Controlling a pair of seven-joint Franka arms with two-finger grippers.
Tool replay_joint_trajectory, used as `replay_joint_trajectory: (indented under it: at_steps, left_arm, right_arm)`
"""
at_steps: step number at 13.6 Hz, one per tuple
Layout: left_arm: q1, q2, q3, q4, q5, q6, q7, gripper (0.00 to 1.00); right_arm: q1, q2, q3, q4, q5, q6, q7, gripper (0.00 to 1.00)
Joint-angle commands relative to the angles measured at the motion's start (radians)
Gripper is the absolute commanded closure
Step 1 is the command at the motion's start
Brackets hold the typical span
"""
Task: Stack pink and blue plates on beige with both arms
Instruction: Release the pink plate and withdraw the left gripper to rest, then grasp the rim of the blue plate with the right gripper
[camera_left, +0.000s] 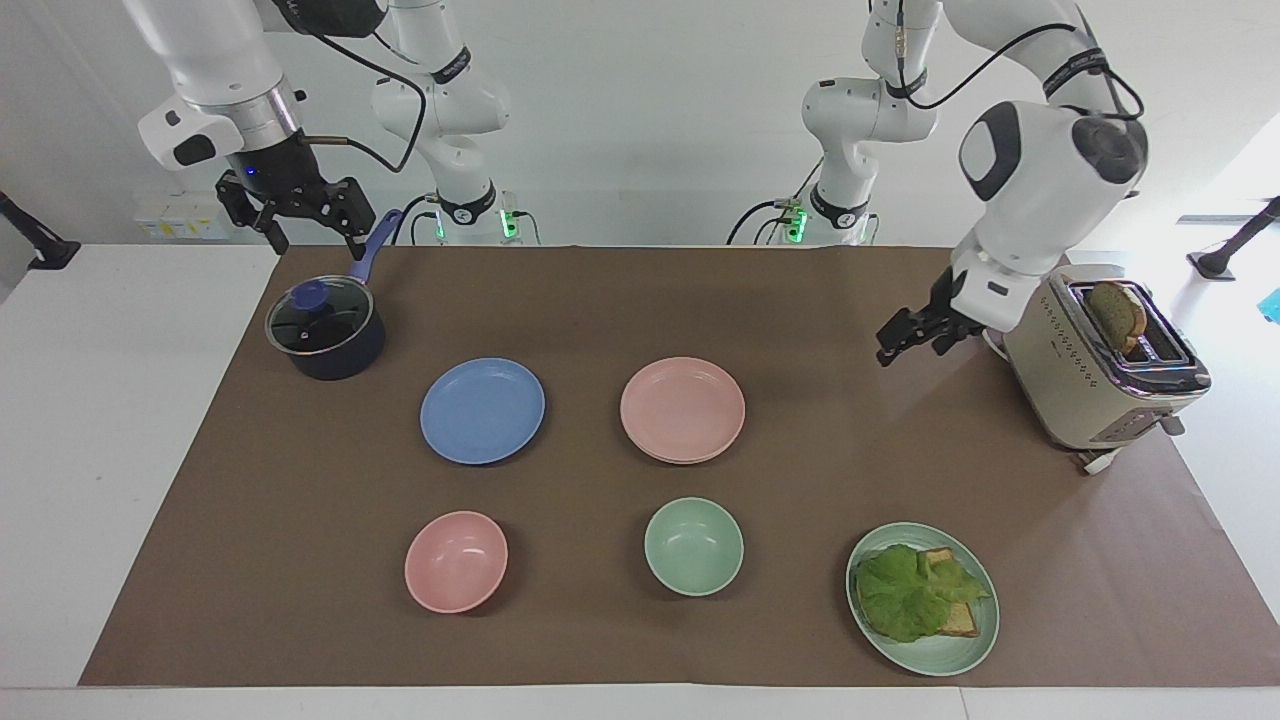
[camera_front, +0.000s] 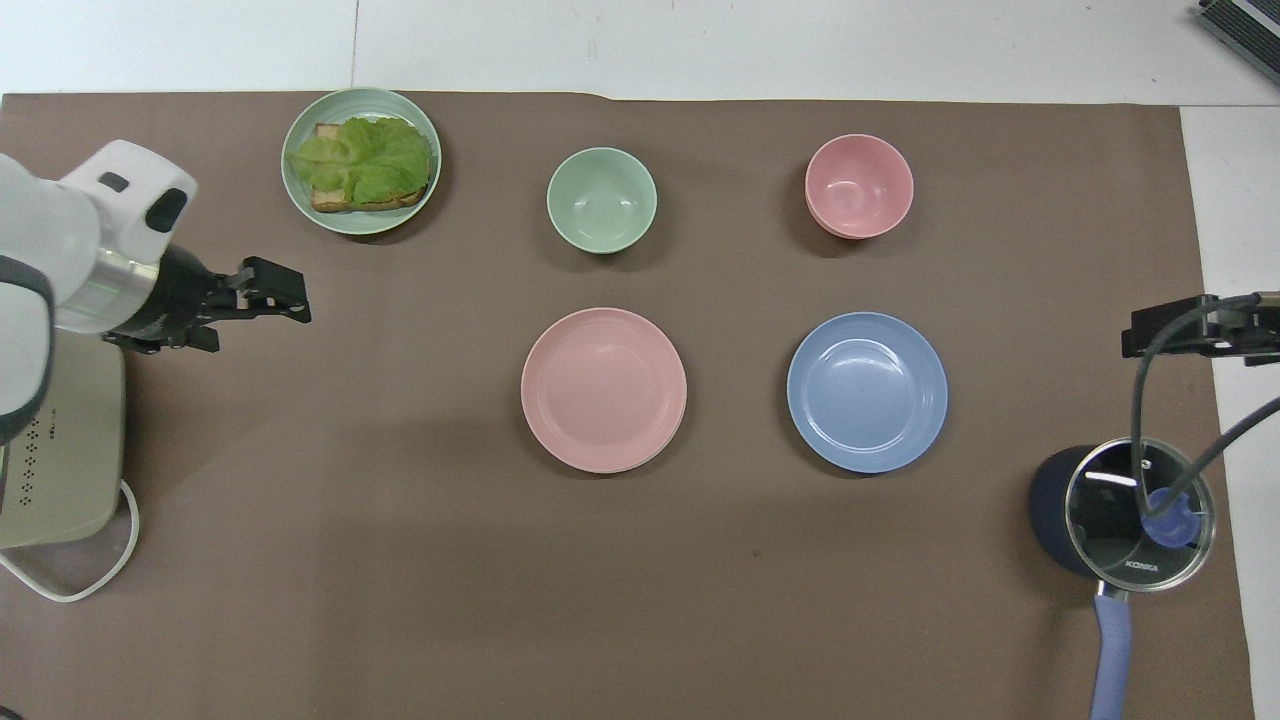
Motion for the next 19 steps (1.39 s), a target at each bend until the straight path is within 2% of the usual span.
replay_joint_trajectory:
  at_steps: [1,3,4,6,9,11,13,19]
  left_arm:
    - [0.046,0.006,-0.013,0.094,0.075,-0.104,0.097,0.0]
    - [0.053,0.004,-0.011,0.138,0.124,-0.155,0.131,0.0]
    - [0.063,0.006,-0.011,0.166,0.143,-0.181,0.165,0.0]
    - [0.078,0.003,-0.004,0.211,0.146,-0.232,0.174,0.0]
    - [0.078,0.0,-0.007,0.249,0.148,-0.269,0.174,0.0]
    - [0.076,-0.035,-0.013,0.246,0.145,-0.266,0.177,0.0]
    - [0.07,-0.046,-0.014,0.241,0.142,-0.27,0.18,0.0]
    - [0.064,-0.056,-0.017,0.235,0.14,-0.267,0.177,0.0]
  right_arm:
    - [-0.017,-0.008,-0.001,-0.091,0.024,0.101,-0.076,0.0]
    - [-0.017,0.016,-0.001,-0.223,0.024,0.288,-0.14,0.0]
    - [-0.017,0.047,-0.001,-0.257,0.024,0.357,-0.154,0.0]
    - [-0.011,0.152,0.001,-0.271,0.024,0.404,-0.168,0.0]
    - [0.006,0.197,0.002,-0.384,0.024,0.577,-0.168,0.0]
    - [0.009,0.229,0.002,-0.468,0.024,0.681,-0.163,0.0]
    - [0.009,0.251,0.004,-0.513,0.024,0.743,-0.165,0.0]
    - [0.009,0.281,0.008,-0.528,0.083,0.765,-0.156,0.0]
